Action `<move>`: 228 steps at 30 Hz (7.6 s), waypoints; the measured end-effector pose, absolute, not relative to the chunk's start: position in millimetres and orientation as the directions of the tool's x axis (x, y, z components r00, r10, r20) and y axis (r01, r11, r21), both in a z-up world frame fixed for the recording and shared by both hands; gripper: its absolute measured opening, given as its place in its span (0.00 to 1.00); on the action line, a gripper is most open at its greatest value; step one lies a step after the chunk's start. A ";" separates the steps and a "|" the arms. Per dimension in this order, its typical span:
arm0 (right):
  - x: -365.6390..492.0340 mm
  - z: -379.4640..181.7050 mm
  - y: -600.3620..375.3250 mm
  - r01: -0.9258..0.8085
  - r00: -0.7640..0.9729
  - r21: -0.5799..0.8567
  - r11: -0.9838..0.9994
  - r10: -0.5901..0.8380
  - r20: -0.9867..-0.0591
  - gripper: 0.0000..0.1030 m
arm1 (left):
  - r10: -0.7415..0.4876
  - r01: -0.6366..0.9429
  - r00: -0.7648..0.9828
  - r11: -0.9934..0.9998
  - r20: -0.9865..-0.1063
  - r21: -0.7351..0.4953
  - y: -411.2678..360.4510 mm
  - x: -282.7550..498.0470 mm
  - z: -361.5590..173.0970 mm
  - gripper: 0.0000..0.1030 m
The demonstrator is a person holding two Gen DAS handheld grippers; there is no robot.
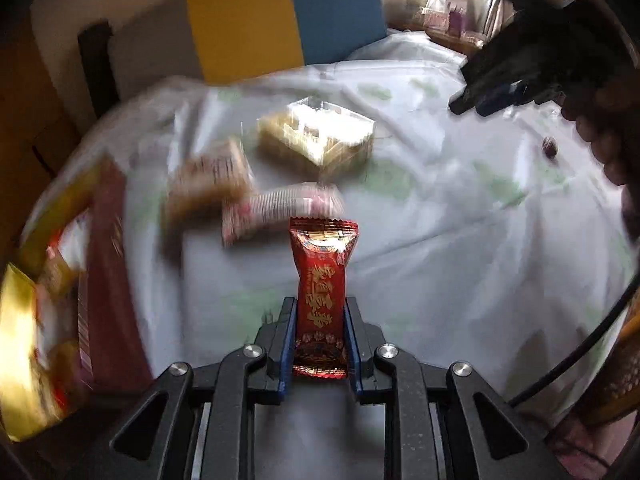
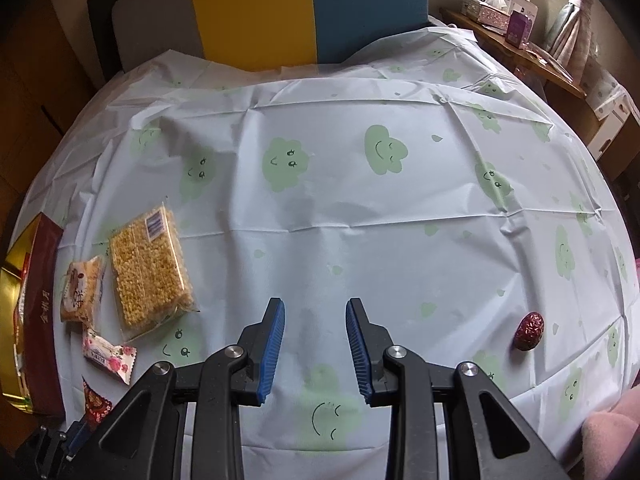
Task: Organize snacks
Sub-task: 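Grasp the rice crispy bar with the right tool while the left tool holds the red candy, then carry the red candy into the gold tin and open the left tool, then carry the rice crispy bar into the gold tin and open the right tool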
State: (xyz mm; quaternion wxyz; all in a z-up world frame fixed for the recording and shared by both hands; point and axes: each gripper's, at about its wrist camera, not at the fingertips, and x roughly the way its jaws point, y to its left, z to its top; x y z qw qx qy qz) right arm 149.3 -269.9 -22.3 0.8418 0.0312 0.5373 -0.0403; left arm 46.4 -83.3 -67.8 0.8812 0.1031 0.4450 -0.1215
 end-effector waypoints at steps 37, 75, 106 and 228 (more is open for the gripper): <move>145.9 -55.1 -232.3 -0.050 0.371 -0.019 0.999 0.001 -0.929 0.31 | -0.210 0.295 0.620 0.955 -0.756 -0.023 -69.0 38.5 -73.4 0.22; 207.0 -65.7 -118.7 -0.395 0.338 -0.147 0.907 -0.006 -0.941 0.78 | -0.309 0.317 0.608 0.939 -0.731 -0.133 -42.1 25.1 -74.2 0.23; 126.4 -65.6 -231.0 -0.207 0.317 -0.041 0.978 0.028 -0.948 0.74 | -0.241 0.294 0.624 0.954 -0.743 -0.063 -53.1 26.0 -75.5 0.23; 108.3 -78.0 -189.3 -0.252 0.377 -0.172 0.952 -0.067 -0.924 0.72 | -0.244 0.346 0.575 0.937 -0.780 -0.038 -26.0 3.7 -66.1 0.35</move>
